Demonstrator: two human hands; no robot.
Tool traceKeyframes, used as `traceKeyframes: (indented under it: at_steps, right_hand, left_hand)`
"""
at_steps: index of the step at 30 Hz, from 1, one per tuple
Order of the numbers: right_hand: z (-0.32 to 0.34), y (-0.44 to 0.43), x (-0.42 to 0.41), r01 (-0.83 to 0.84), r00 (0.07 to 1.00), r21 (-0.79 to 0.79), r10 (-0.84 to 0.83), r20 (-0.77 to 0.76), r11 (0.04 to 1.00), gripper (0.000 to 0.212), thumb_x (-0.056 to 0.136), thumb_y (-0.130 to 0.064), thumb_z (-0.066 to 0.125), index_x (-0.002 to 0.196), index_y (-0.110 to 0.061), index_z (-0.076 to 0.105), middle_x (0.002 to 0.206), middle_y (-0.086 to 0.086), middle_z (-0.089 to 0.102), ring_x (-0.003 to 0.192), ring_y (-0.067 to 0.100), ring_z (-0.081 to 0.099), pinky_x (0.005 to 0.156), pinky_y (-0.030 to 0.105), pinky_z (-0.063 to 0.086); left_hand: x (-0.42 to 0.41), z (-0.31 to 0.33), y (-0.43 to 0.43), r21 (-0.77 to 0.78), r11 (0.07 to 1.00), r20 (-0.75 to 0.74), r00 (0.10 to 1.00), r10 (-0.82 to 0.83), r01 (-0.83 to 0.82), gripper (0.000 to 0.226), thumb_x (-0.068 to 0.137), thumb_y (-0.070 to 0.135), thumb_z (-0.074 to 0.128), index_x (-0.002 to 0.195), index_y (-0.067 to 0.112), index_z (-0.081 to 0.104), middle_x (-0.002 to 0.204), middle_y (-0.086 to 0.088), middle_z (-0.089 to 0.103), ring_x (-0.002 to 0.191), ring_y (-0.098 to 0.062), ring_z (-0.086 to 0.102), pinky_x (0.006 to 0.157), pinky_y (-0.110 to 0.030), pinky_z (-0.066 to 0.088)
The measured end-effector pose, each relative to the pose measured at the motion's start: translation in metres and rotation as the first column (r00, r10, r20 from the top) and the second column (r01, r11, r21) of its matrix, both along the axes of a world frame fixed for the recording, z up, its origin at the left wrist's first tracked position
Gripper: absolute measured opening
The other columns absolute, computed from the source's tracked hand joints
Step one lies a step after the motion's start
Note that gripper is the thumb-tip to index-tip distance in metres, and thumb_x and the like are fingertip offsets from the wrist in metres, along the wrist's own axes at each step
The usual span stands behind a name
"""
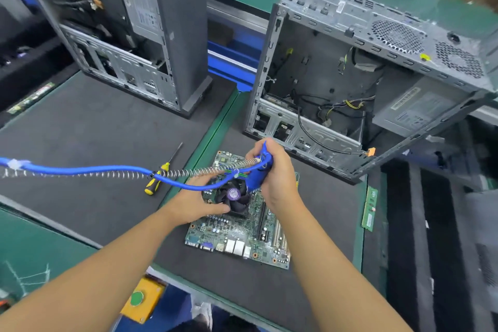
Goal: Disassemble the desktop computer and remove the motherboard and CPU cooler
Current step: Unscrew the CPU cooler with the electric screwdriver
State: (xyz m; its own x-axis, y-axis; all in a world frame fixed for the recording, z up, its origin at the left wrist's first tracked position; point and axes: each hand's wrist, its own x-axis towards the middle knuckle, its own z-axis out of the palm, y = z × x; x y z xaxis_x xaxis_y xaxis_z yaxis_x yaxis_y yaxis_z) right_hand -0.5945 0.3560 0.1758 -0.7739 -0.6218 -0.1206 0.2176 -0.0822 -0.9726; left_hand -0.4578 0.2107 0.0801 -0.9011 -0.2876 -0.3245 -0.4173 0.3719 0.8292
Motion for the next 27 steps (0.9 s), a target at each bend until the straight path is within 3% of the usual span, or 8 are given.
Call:
traceKeyframes:
  at_steps: [2,5,7,10,15,20,24,27]
  right_hand:
    - [0.003,0.006,0.002,-0.007,1.0,-0.003,0.007,-0.018,1.0,0.032,0.083,-0.049,0.051,0.07,-0.021,0.056,0.076,0.005,0.054,0.07,0.022,0.042,0.066,0.034,0.035]
    - [0.01,0.009,0.004,-0.017,1.0,-0.01,0.017,-0.026,1.0,0.03,0.082,-0.048,0.051,0.069,-0.021,0.055,0.076,0.007,0.053,0.071,0.022,0.041,0.07,0.037,0.032]
    - [0.015,0.009,0.007,-0.007,1.0,-0.008,0.007,-0.031,1.0,0.029,0.08,-0.047,0.053,0.068,-0.021,0.056,0.076,0.008,0.052,0.071,0.022,0.041,0.071,0.037,0.031]
    - [0.019,0.011,0.01,0.006,0.999,0.0,-0.006,-0.034,1.0,0.03,0.079,-0.048,0.052,0.068,-0.02,0.055,0.074,0.008,0.053,0.074,0.025,0.042,0.072,0.037,0.033]
    - [0.023,0.007,0.021,0.103,0.995,-0.04,-0.103,-0.002,0.994,0.03,0.078,-0.046,0.053,0.07,-0.018,0.056,0.072,0.014,0.049,0.071,0.026,0.042,0.076,0.039,0.033]
    - [0.029,0.002,0.029,0.168,0.986,-0.017,-0.169,-0.014,0.986,0.031,0.078,-0.047,0.052,0.071,-0.017,0.054,0.069,0.013,0.049,0.073,0.041,0.032,0.076,0.046,0.028]
    - [0.032,0.006,0.031,0.185,0.981,-0.016,-0.186,-0.048,0.983,0.031,0.083,-0.047,0.049,0.071,-0.018,0.055,0.068,0.012,0.051,0.074,0.036,0.036,0.077,0.046,0.029]
    - [0.033,0.008,0.034,0.197,0.978,-0.032,-0.199,-0.07,0.98,0.031,0.084,-0.047,0.048,0.071,-0.019,0.057,0.069,0.011,0.054,0.074,0.033,0.039,0.075,0.045,0.031]
  left_hand:
    - [-0.001,0.003,0.008,0.013,1.0,0.007,1.0,-0.004,0.004,0.072,0.062,0.062,0.082,0.106,0.086,0.03,0.118,0.063,0.027,0.113,0.032,0.03,0.094,0.003,0.026]
    - [-0.004,0.002,0.01,-0.009,1.0,0.038,0.999,0.009,-0.008,0.082,0.067,0.058,0.083,0.133,0.058,0.035,0.148,0.028,0.031,0.137,0.001,0.031,0.116,-0.03,0.028]
    - [-0.003,0.004,0.008,-0.038,0.999,0.032,0.999,0.005,-0.003,0.084,0.07,0.055,0.083,0.14,0.052,0.035,0.153,0.016,0.033,0.141,-0.007,0.032,0.118,-0.038,0.029]
    - [-0.001,0.003,0.006,-0.045,0.999,-0.026,1.0,-0.013,0.012,0.083,0.072,0.049,0.085,0.138,0.052,0.034,0.154,0.013,0.031,0.14,-0.008,0.033,0.115,-0.035,0.031]
    - [-0.007,-0.002,-0.002,-0.104,0.994,-0.065,0.997,-0.051,0.044,0.089,0.067,0.047,0.088,0.141,0.03,0.042,0.144,0.001,0.037,0.131,-0.012,0.039,0.115,-0.041,0.033]
    - [-0.012,-0.01,-0.003,-0.103,0.99,-0.032,0.994,-0.1,0.096,0.102,0.049,0.081,0.075,0.136,0.04,0.041,0.135,0.008,0.035,0.129,-0.014,0.04,0.11,-0.039,0.037]
    - [-0.016,-0.014,-0.005,-0.089,0.994,-0.055,0.996,-0.076,0.071,0.089,0.048,0.072,0.081,0.124,0.049,0.039,0.125,0.011,0.033,0.124,-0.015,0.04,0.109,-0.034,0.036]
    - [-0.019,-0.014,-0.004,-0.068,0.989,-0.039,0.99,-0.137,0.134,0.093,0.053,0.065,0.085,0.132,0.046,0.041,0.127,0.014,0.031,0.128,-0.016,0.037,0.111,-0.037,0.035]
